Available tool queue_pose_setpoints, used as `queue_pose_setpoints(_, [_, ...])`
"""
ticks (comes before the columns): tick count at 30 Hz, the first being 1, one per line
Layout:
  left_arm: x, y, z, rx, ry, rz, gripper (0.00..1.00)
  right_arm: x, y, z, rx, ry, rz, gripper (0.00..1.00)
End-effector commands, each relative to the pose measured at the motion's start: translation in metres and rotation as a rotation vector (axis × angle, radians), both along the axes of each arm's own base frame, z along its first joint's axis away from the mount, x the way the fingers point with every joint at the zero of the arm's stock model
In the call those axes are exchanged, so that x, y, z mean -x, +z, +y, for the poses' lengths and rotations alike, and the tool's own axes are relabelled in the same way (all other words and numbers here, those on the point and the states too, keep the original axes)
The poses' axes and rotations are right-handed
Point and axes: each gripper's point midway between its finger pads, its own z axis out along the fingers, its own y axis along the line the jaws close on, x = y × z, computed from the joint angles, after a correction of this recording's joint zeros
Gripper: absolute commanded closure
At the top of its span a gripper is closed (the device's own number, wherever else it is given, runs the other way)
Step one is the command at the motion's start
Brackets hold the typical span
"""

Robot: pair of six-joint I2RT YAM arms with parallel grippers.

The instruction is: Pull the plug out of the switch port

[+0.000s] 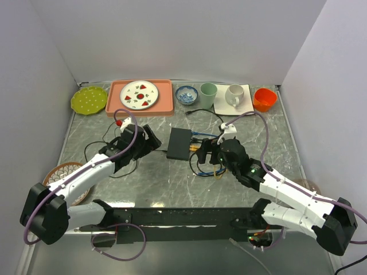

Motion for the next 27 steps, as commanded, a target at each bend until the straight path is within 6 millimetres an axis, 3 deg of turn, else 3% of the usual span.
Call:
queue_pose_setpoints(1, [-0.002, 0.004, -0.006, 0.047, 0.007, -0.015, 0.04, -0.004, 0.007, 0.005, -0.005, 0.011, -0.023, 0.00])
queue_pose_setpoints(10, [0.004, 0.005, -0.012, 0.116, -0.027, -0.059, 0.04, -0.016, 0.011, 0.013, 0.051, 0.007, 0.001, 0.00])
queue_pose_setpoints(13, [0.005, 0.010, -0.011, 0.141, -0.017, -0.089, 0.02, -0.026, 0.020, 0.016, 0.059, -0.021, -0.009, 0.01])
queue_pose_setpoints(14, [0.007, 0.010, -0.013, 0.155, -0.022, -0.091, 0.01, -0.033, 0.032, 0.018, 0.046, -0.034, -0.023, 0.01])
queue_pose_setpoints(16, [0.009, 0.008, -0.020, 0.173, -0.041, -0.092, 0.08, -0.043, 0.028, 0.023, 0.062, -0.044, 0.011, 0.03])
queue_pose_setpoints(17, [0.012, 0.000, -0.026, 0.168, -0.055, -0.068, 0.11, -0.054, 0.043, 0.027, 0.038, -0.052, 0.004, 0.05])
queue_pose_setpoints(18, [0.013, -0.003, -0.032, 0.166, -0.067, -0.057, 0.25, -0.060, 0.043, 0.029, 0.034, -0.061, 0.026, 0.07])
queue_pose_setpoints(19, [0.015, -0.006, -0.036, 0.165, -0.078, -0.046, 0.33, -0.067, 0.031, 0.035, 0.053, -0.062, 0.067, 0.09])
queue_pose_setpoints(20, [0.019, -0.016, -0.044, 0.154, -0.094, -0.015, 0.43, -0.079, 0.041, 0.039, 0.019, -0.060, 0.073, 0.13])
queue_pose_setpoints(21, [0.022, -0.020, -0.049, 0.152, -0.103, -0.002, 0.69, -0.085, 0.039, 0.042, -0.001, -0.069, 0.097, 0.17])
queue_pose_setpoints(22, [0.024, -0.023, -0.054, 0.154, -0.111, 0.003, 0.79, -0.094, 0.023, 0.045, 0.013, -0.074, 0.141, 0.23])
queue_pose_setpoints(24, [0.029, -0.033, -0.062, 0.140, -0.122, 0.029, 0.99, -0.110, 0.024, 0.052, -0.017, -0.073, 0.167, 0.39])
queue_pose_setpoints(25, [0.031, -0.035, -0.065, 0.136, -0.125, 0.034, 0.99, -0.116, 0.005, 0.054, 0.011, -0.074, 0.216, 0.46])
queue_pose_setpoints(27, [0.033, -0.043, -0.069, 0.114, -0.131, 0.048, 0.99, -0.132, 0.006, 0.056, 0.016, -0.085, 0.230, 0.65])
